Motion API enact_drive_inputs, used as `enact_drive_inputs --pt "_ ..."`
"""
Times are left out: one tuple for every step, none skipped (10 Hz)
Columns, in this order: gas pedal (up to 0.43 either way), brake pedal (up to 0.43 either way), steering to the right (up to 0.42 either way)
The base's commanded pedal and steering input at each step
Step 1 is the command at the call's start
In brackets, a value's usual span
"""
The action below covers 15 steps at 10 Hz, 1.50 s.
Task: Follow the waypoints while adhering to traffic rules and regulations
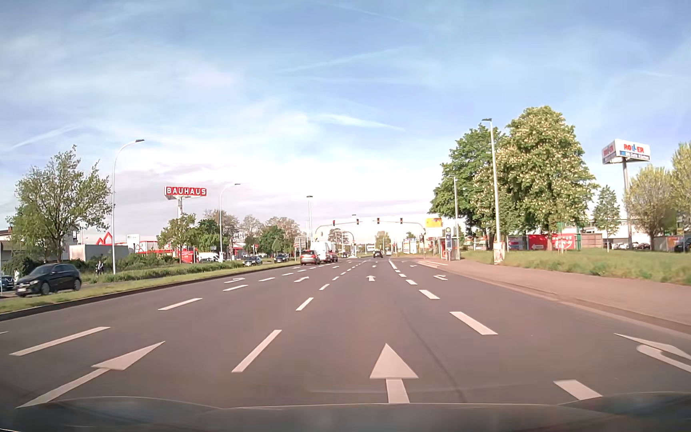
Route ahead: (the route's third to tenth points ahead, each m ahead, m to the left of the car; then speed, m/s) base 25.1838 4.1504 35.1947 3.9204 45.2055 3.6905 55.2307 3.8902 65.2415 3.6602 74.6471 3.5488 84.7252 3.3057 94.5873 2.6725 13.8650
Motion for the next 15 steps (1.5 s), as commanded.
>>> enact_drive_inputs --pt "0.039 0.0 -0.023" --pt "0.039 0.0 -0.018" --pt "0.039 0.0 -0.011" --pt "0.0 0.0 -0.007" --pt "0.0 0.0 -0.004" --pt "0.0 0.0 -0.004" --pt "0.0 0.0 -0.004" --pt "0.0 0.0 -0.002" --pt "0.0 0.0 0.0" --pt "0.0 0.006 0.002" --pt "0.0 0.03 0.004" --pt "0.0 0.067 0.005" --pt "0.0 0.079 0.005" --pt "0.0 0.098 0.005" --pt "0.0 0.116 0.005"
